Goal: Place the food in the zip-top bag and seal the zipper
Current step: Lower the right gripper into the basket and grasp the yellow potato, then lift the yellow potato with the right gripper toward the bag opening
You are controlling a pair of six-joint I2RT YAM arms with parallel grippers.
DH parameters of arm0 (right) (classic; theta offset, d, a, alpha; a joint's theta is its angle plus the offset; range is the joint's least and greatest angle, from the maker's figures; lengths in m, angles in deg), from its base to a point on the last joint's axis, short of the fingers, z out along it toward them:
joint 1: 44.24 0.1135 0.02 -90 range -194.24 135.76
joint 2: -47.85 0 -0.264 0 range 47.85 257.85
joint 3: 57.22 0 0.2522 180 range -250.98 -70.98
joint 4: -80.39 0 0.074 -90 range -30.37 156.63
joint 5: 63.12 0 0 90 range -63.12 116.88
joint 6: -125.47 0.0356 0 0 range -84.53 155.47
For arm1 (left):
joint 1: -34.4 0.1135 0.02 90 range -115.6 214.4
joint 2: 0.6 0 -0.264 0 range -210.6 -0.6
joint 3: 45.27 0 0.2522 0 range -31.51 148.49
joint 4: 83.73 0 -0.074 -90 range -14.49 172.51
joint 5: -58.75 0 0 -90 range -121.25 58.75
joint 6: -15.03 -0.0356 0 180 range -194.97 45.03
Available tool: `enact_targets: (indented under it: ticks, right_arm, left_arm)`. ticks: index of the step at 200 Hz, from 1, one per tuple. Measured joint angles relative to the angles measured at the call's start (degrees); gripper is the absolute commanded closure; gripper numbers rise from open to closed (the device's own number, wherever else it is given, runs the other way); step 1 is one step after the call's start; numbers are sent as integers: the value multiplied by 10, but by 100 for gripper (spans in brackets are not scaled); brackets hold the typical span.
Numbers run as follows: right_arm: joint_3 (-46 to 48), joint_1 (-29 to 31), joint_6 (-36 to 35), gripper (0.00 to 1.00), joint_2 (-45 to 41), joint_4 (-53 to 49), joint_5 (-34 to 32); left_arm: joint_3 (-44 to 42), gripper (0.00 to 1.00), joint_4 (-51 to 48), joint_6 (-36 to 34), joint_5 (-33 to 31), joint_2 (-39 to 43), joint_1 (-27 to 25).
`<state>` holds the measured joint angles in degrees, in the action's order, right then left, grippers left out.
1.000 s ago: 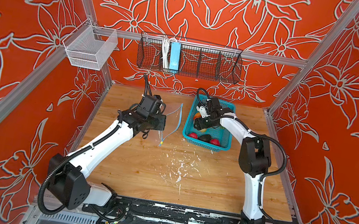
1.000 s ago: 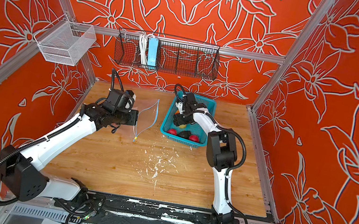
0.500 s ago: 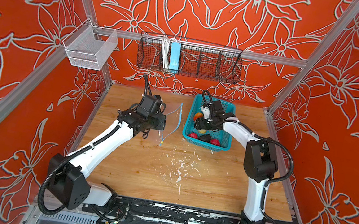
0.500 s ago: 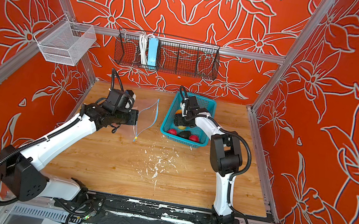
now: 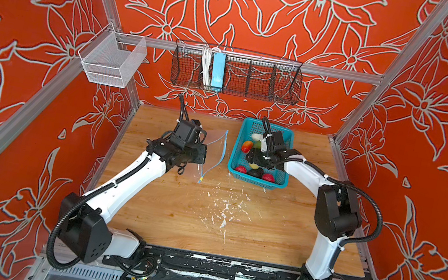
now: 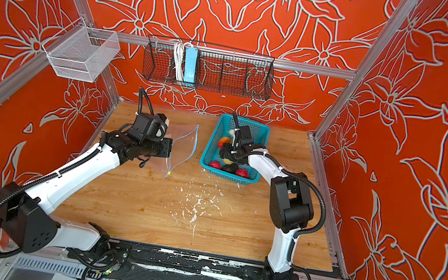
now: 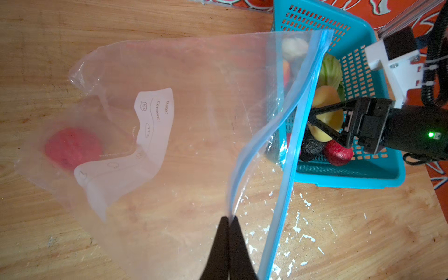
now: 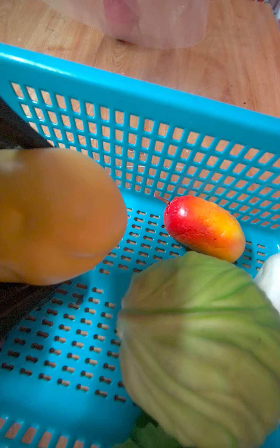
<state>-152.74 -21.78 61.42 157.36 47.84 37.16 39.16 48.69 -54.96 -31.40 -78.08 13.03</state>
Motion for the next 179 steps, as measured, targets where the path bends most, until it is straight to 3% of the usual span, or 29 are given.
enact_targets:
  ticks: [94,179]
  right_arm:
    - [89,0,103,44,-66,83,-4]
    - [128,13,135,45,-152,122,-8]
  left_arm:
    - [0,100,1,2,3,5,0]
    - [-9,100,14,4,34,10,0]
